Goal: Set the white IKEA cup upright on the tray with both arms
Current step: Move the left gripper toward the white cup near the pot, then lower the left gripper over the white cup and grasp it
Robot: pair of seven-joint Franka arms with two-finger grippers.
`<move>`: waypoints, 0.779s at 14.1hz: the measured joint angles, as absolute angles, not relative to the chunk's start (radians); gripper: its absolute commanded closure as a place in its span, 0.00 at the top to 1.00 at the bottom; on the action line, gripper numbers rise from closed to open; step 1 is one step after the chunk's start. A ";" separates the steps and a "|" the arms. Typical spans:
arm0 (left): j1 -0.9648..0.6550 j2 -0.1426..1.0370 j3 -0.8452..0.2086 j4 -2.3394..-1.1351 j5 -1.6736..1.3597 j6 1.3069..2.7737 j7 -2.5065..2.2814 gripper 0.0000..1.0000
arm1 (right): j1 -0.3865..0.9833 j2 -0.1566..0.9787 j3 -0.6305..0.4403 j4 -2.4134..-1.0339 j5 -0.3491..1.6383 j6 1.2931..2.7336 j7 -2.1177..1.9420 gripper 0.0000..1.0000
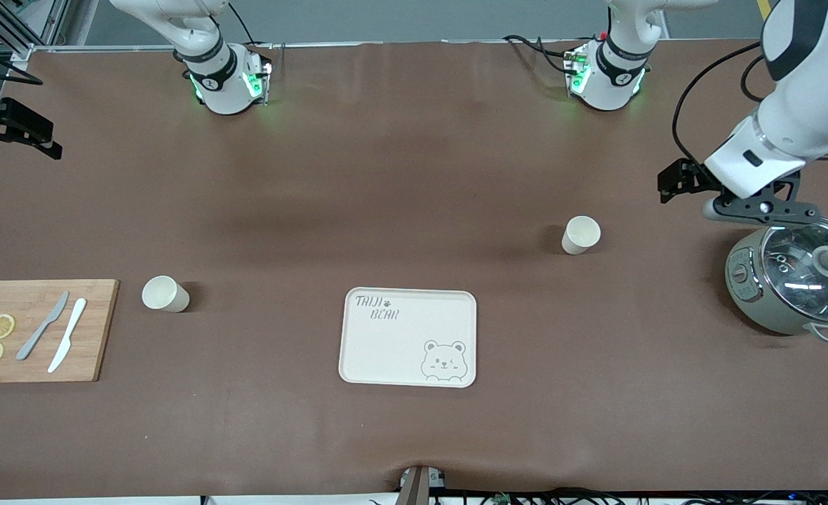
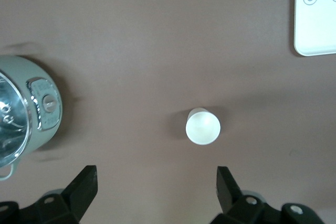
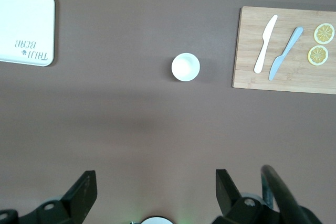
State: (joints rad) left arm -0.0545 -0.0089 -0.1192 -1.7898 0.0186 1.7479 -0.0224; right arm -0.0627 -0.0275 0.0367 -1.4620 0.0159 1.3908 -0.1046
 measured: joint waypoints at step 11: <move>-0.064 0.007 -0.154 -2.113 0.017 2.134 -0.052 1.00 | -0.064 -0.028 0.035 -1.462 0.016 1.391 -0.105 1.00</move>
